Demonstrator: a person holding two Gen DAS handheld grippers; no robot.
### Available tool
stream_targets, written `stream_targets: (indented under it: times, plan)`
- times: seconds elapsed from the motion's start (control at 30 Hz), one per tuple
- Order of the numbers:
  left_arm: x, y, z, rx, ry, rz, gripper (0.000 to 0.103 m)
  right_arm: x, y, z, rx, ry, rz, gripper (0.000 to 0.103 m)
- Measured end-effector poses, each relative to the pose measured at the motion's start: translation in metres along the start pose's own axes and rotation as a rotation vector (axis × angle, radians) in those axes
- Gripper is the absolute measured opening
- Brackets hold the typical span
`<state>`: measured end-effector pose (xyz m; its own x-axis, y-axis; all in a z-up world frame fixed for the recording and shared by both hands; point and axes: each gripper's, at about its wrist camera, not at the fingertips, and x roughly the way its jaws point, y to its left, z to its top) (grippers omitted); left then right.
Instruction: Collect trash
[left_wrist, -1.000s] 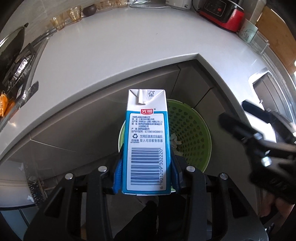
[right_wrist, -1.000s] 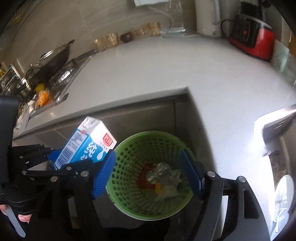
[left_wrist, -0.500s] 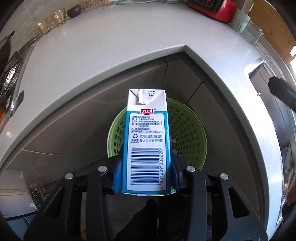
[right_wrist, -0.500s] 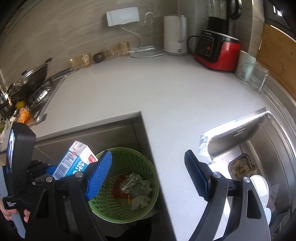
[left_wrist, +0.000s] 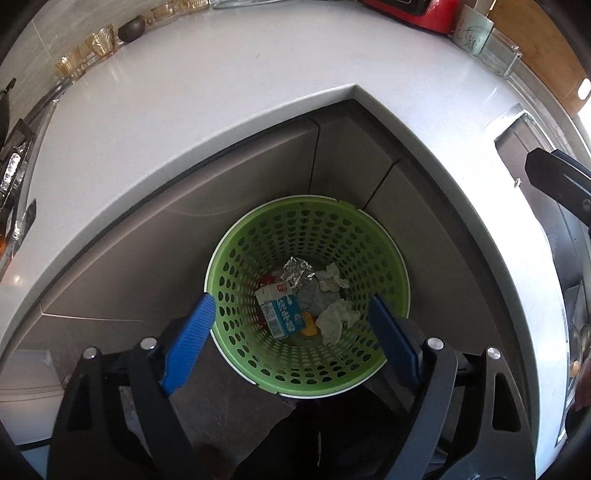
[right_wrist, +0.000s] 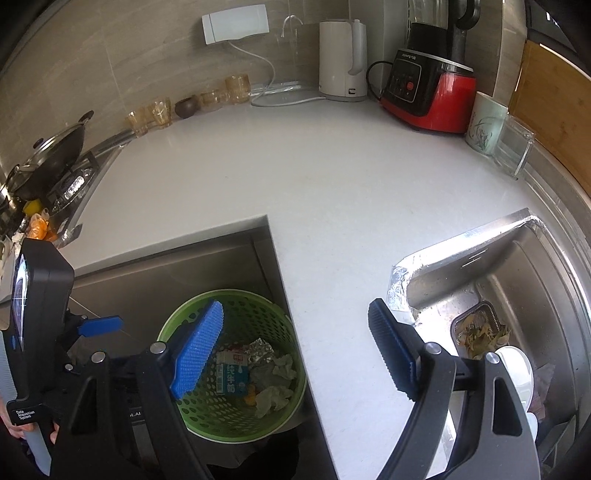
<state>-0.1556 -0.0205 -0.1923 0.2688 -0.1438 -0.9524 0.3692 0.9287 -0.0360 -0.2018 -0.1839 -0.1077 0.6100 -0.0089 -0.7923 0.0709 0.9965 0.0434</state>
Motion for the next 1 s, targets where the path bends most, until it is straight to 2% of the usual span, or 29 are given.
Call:
stream_targets:
  times: [0.3, 0.53, 0.77, 1.0]
  plan:
    - [0.002, 0.007, 0.002, -0.032, 0.009, 0.009, 0.086, 0.01, 0.004, 0.003, -0.012, 0.029, 0.013, 0.082]
    - [-0.003, 0.02, 0.011, -0.063, -0.015, 0.048, 0.086, 0.024, 0.011, 0.009, -0.016, 0.071, 0.025, 0.092]
    - [-0.02, 0.049, 0.031, -0.153, -0.073, 0.098, 0.089, 0.042, 0.024, 0.037, -0.061, 0.1, 0.036, 0.099]
    - [-0.021, 0.072, 0.054, -0.251, -0.074, 0.115, 0.09, 0.068, 0.033, 0.074, -0.119, 0.133, 0.07, 0.1]
